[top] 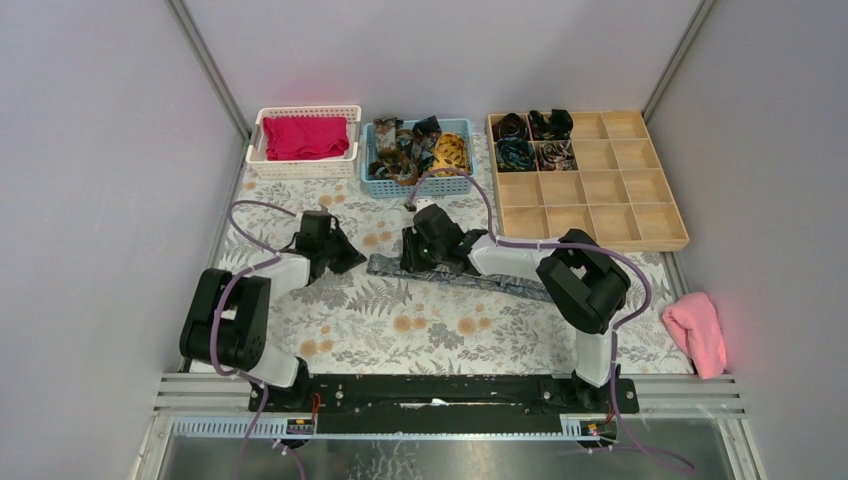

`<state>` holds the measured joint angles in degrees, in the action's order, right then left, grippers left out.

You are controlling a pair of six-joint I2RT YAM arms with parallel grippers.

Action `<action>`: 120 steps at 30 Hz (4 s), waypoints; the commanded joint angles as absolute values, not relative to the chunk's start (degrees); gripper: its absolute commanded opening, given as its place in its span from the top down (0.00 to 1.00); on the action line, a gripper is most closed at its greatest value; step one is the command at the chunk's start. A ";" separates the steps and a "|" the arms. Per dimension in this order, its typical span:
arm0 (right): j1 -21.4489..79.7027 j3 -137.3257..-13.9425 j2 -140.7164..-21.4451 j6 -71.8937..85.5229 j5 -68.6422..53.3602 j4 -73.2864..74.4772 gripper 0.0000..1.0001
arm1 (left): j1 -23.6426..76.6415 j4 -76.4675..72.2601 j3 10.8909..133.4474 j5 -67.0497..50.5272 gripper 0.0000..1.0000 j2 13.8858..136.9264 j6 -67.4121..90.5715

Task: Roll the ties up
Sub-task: Roll the tie at the center of the board.

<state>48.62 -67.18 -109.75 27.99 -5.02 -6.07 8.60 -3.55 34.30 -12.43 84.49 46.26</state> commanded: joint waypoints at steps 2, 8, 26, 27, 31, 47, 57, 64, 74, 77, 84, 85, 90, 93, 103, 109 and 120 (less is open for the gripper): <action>48.12 -68.12 -110.61 25.75 -1.19 -3.47 0.73 | 8.40 -2.94 36.09 -10.30 1.00 88.33 44.48; 47.94 -70.22 -115.03 25.31 -0.32 -2.19 0.76 | 8.44 -5.09 36.29 -11.49 1.00 91.33 43.87; 46.18 -71.22 -121.10 26.20 -3.48 -3.74 0.76 | 11.24 -14.68 33.03 -20.93 1.00 85.13 47.45; 46.14 -71.05 -121.07 26.24 -3.69 -4.01 0.76 | 11.63 -15.11 32.95 -20.81 1.00 83.93 47.66; 45.97 -70.03 -120.99 26.70 -4.88 -5.50 0.76 | 13.41 -15.62 34.50 -20.37 1.00 83.90 47.15; 45.09 -66.68 -117.33 27.95 -6.03 -8.00 0.78 | 16.78 -25.11 35.60 -24.12 1.00 90.77 48.93; 45.09 -66.85 -113.45 27.51 -3.01 -4.69 0.58 | 16.81 -25.00 36.76 -24.01 1.00 93.17 48.66; 44.86 -65.38 -109.72 27.62 -1.50 -5.19 0.58 | 17.03 -24.96 37.82 -24.14 1.00 94.57 48.86; 44.44 -63.37 -104.50 27.09 -0.31 -4.30 0.62 | 17.87 -26.00 38.20 -24.10 1.00 96.64 49.31; 44.30 -62.74 -104.53 26.84 -0.31 -5.28 0.89 | 18.10 -26.37 38.13 -24.20 1.00 97.25 49.47; 43.96 -61.02 -104.36 26.72 2.95 -4.63 1.00 | 18.43 -26.32 38.30 -24.27 1.00 97.19 49.64; 43.72 -60.66 -104.23 26.72 3.36 -4.53 1.00 | 18.57 -26.26 38.38 -24.37 1.00 97.02 49.72; 42.59 -59.88 -105.54 26.76 2.71 -4.77 1.00 | 19.47 -25.28 39.05 -24.09 1.00 95.77 49.57; 42.01 -59.93 -106.61 26.81 1.16 -6.08 1.00 | 20.44 -25.20 39.20 -23.81 1.00 95.45 49.81; 41.57 -63.08 -112.06 28.33 -9.34 -9.61 1.00 | 23.78 -26.10 41.20 -23.07 1.00 98.57 50.47; 41.50 -64.43 -112.09 28.53 -8.02 -8.12 1.00 | 24.08 -26.19 42.89 -22.41 1.00 101.62 49.87; 41.48 -64.86 -106.05 27.44 -2.14 -2.43 0.85 | 24.08 -27.31 44.45 -21.86 1.00 106.69 49.93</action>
